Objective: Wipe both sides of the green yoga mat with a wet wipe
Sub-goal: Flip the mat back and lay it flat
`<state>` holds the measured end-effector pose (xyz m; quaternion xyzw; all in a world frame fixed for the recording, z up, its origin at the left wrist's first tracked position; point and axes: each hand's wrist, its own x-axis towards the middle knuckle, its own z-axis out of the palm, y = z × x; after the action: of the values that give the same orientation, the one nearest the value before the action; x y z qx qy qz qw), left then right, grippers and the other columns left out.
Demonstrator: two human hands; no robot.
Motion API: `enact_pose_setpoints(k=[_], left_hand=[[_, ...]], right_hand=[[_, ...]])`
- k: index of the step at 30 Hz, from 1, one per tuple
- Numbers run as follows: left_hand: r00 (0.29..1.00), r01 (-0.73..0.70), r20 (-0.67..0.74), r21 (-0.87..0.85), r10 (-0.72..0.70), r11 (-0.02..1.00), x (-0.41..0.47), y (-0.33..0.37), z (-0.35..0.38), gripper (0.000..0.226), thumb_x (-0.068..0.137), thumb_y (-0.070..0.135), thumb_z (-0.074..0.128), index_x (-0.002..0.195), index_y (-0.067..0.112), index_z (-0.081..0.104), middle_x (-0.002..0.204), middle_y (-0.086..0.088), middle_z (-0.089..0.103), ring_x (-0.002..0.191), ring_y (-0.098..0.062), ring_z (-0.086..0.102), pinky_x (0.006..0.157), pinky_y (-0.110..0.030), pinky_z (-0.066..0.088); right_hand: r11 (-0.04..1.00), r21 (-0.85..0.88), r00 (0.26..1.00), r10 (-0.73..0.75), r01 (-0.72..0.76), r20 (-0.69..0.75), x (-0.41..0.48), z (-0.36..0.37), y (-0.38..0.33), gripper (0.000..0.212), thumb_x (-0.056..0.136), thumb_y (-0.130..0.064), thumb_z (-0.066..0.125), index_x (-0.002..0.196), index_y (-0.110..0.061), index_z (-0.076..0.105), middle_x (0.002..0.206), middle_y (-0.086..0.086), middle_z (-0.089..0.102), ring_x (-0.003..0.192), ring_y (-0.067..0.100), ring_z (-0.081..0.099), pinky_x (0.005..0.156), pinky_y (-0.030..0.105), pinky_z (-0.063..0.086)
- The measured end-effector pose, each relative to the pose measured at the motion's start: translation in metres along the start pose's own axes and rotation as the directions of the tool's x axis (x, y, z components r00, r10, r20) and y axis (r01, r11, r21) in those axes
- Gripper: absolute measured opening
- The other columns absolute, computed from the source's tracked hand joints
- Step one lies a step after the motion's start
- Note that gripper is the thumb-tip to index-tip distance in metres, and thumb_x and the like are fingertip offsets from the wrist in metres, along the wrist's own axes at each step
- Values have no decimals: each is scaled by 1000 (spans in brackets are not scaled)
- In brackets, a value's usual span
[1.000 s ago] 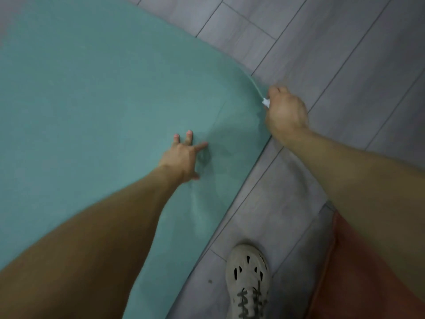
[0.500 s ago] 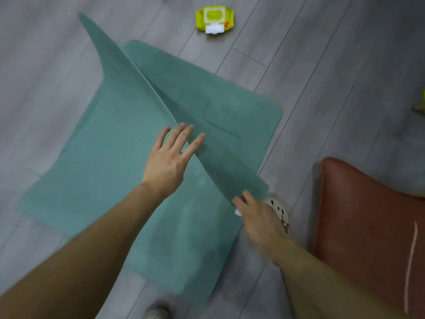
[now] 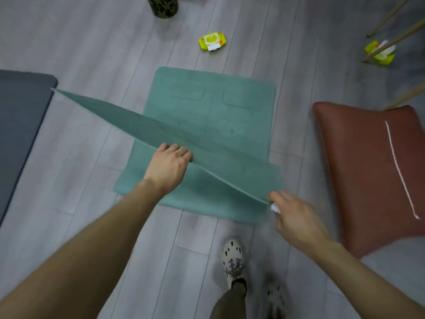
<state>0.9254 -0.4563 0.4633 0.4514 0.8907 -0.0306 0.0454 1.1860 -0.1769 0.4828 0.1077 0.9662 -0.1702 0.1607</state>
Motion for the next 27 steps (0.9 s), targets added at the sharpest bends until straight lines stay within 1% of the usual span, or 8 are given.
enact_pose_setpoints(k=[3, 6, 9, 13, 16, 19, 22, 27], left_hand=[[997, -31, -69, -87, 25, 996, -82, 22, -8, 18, 86, 7, 70, 96, 22, 68, 83, 0, 66, 79, -30, 58, 74, -42, 40], [998, -33, -58, -125, 26, 992, -170, 48, -14, 17, 88, 10, 70, 97, 24, 66, 84, 1, 66, 79, -29, 59, 71, -41, 39], [997, -60, -50, -124, 54, 990, -260, 76, -21, 22, 85, 10, 73, 97, 26, 63, 84, 3, 65, 79, -29, 59, 69, -39, 40], [988, -154, -45, -167, 148, 974, -366, 112, -40, 19, 86, 10, 62, 99, 25, 63, 87, 3, 66, 81, -29, 60, 69, -39, 43], [980, -199, -37, -198, 195, 960, -438, 129, -47, 23, 90, 17, 44, 98, 24, 64, 88, 2, 67, 81, -28, 59, 69, -39, 45], [986, -157, 15, -245, 166, 957, -512, 130, -40, 17, 92, 14, 52, 99, 24, 64, 89, 3, 67, 81, -29, 60, 69, -39, 46], [989, -107, 62, -319, 133, 942, -576, 123, -28, 16, 95, 21, 51, 101, 26, 66, 90, 3, 69, 84, -29, 63, 71, -37, 48], [982, -21, 163, -430, 100, 902, -662, 121, -9, 13, 99, 28, 62, 109, 30, 70, 99, 2, 74, 96, -31, 67, 69, -37, 46]], right_hand=[[999, -14, 999, 43, -43, 3, -80, 27, -41, 20, 86, -26, 64, 102, -25, 53, 91, 1, 63, 69, 34, 65, 57, 41, 52], [992, -77, 992, 104, -98, 70, -143, 52, -94, 29, 95, -48, 61, 114, -27, 56, 103, -2, 63, 84, 30, 68, 66, 39, 54], [990, -88, 991, 118, -113, 57, -202, 79, -143, 27, 97, -47, 60, 113, -25, 59, 104, 1, 61, 91, 32, 68, 73, 42, 56], [989, -84, 993, 117, -118, -21, -289, 107, -215, 47, 94, -57, 58, 130, -28, 51, 107, 2, 60, 90, 33, 69, 66, 38, 46], [991, -100, 996, 90, -87, 24, -335, 122, -264, 41, 96, -50, 60, 130, -27, 56, 107, 3, 60, 92, 33, 69, 73, 40, 52], [995, -75, 992, 78, -70, 102, -377, 144, -307, 27, 98, -41, 59, 116, -23, 65, 104, 4, 59, 93, 33, 68, 77, 41, 54], [997, -43, 989, 67, -62, 128, -416, 174, -349, 23, 101, -39, 57, 106, -19, 68, 102, 4, 56, 92, 33, 67, 77, 41, 53], [988, -119, 983, 116, -99, 144, -472, 231, -401, 22, 102, -37, 55, 107, -20, 69, 104, 4, 56, 93, 31, 66, 75, 39, 49]])
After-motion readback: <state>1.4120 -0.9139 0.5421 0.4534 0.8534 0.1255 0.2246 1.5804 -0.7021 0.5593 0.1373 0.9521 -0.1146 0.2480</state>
